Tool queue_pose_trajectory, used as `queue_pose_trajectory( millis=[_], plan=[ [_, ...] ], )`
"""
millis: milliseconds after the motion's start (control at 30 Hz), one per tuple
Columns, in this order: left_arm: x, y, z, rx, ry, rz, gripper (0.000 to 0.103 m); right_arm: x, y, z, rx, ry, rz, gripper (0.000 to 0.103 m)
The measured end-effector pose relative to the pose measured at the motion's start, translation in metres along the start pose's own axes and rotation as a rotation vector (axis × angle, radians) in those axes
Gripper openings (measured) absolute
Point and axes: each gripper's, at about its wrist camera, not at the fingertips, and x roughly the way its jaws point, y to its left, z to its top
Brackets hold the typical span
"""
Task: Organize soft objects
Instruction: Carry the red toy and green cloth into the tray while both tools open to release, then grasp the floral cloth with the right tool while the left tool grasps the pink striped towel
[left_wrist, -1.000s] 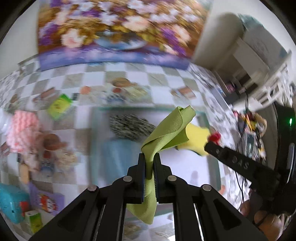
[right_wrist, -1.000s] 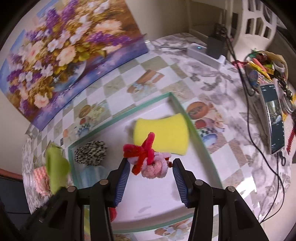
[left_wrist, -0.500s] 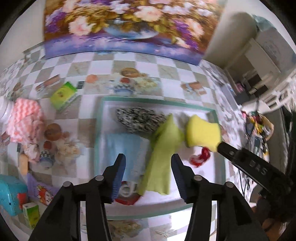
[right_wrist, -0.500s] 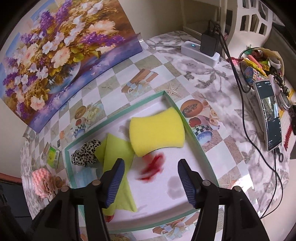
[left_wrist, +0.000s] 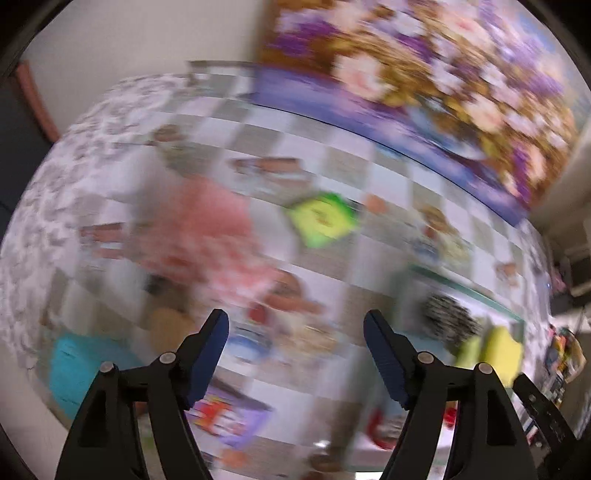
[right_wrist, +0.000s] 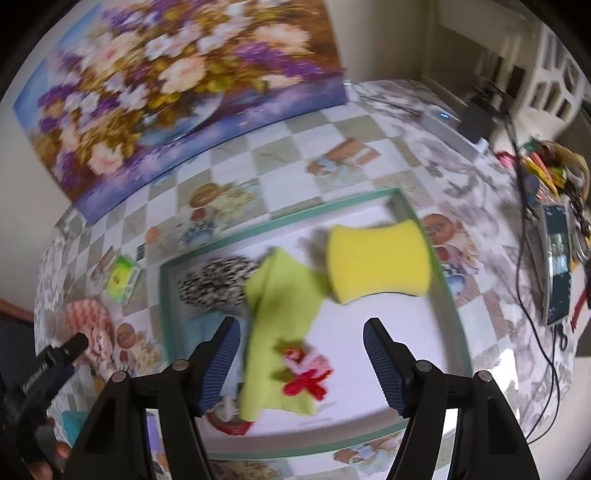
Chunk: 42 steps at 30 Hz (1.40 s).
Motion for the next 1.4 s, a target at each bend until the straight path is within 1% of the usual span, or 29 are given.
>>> queue_pose_trajectory(
  millis=[167,233,367,567,767,967,1167,1300,1400],
  plan=[
    [0.006,0.044,0.011,-0.015,0.008,0.099,0.077,0.008,0.033,-0.008,-0.072,0.024,0.017,0.073],
    [0.007,0.056,0.013,-0.025,0.011,0.12,0.077,0.01,0.044,-0.012,-0.098,0.03,0.022,0.073],
    [0.007,0.077,0.016,-0.057,0.013,0.129,0.077,0.015,0.073,-0.02,-0.155,0.04,0.044,0.073],
    [0.01,0.106,0.024,-0.102,0.018,0.111,0.077,0.025,0.119,-0.034,-0.243,0.074,0.094,0.073],
    [0.022,0.131,0.028,-0.149,0.047,0.12,0.077,0.04,0.156,-0.046,-0.308,0.093,0.142,0.073],
    [0.04,0.149,0.034,-0.204,0.082,0.068,0.077,0.061,0.189,-0.053,-0.362,0.132,0.194,0.073],
    [0.048,0.154,0.042,-0.239,0.084,0.038,0.077,0.079,0.22,-0.059,-0.432,0.149,0.205,0.073],
    [0.056,0.156,0.046,-0.249,0.096,0.025,0.077,0.091,0.239,-0.064,-0.445,0.175,0.258,0.073],
    [0.062,0.162,0.048,-0.265,0.107,0.024,0.077,0.098,0.253,-0.069,-0.471,0.189,0.271,0.073]
  ],
)
